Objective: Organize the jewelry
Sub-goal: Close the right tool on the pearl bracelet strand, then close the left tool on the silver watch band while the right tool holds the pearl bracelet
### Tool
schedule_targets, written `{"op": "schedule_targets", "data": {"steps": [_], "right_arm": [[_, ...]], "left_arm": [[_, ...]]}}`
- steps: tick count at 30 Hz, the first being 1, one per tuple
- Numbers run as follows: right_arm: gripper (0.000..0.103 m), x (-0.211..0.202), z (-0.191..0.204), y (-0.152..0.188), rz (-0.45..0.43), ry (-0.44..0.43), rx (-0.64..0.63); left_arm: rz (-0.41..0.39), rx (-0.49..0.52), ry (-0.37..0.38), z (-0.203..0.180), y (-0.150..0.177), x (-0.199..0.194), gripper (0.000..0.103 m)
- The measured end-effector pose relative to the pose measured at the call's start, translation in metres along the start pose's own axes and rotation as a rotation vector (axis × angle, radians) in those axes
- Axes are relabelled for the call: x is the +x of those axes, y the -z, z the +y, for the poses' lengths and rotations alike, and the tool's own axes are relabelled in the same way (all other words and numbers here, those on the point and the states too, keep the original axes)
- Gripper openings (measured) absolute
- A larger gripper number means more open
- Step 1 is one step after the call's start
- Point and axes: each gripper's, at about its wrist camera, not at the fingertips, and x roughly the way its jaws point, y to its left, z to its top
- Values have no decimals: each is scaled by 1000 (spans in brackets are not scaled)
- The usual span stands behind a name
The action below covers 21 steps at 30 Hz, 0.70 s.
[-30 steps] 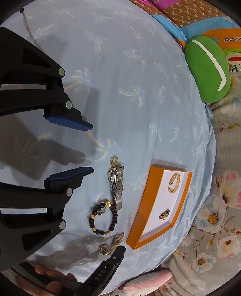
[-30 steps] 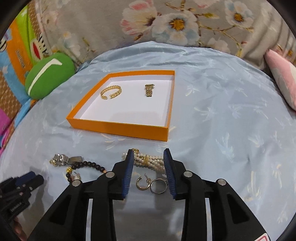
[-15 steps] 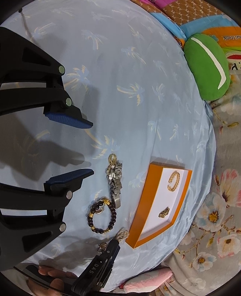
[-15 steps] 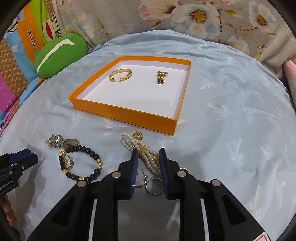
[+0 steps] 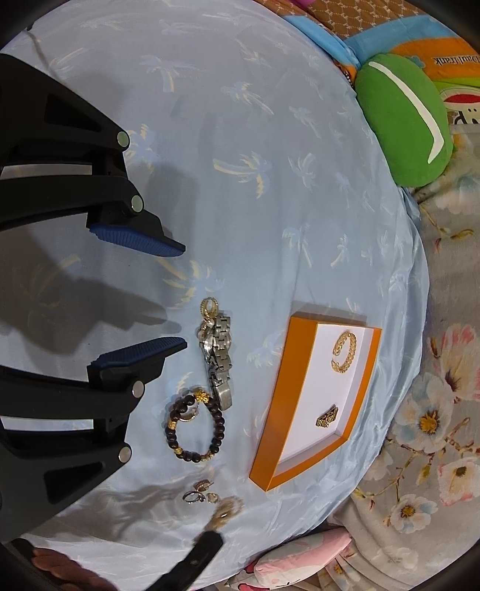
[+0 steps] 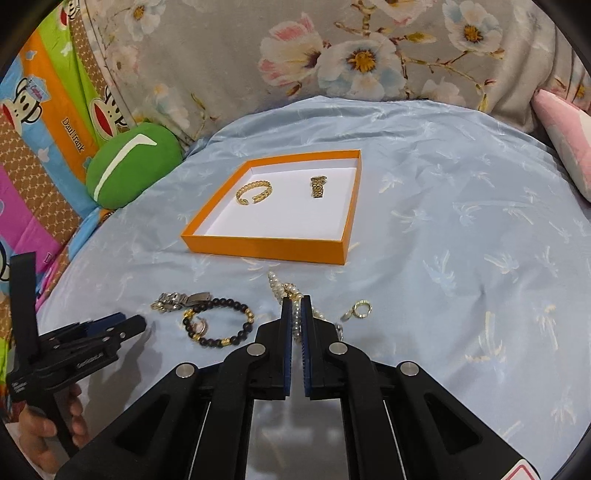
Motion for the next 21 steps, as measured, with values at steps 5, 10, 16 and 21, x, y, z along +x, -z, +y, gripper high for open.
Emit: {"op": "schedule_targets", "data": {"steps": [5,10,16,21], "right_arm": [[4,-11,5,36,46,-8,-2],[4,-10,9,55,81,-20,2],[4,-11,12,54,80,-36,5],[4,-9,11,53,93,-55,26]], "left_arm": [[-11,41,19,-8,-6,4,47],[-23,102,55,-17,-15,12,47],[-29,226,95,-33,-22,28,46],[-21,363,154,-37,-23,41,46]]}}
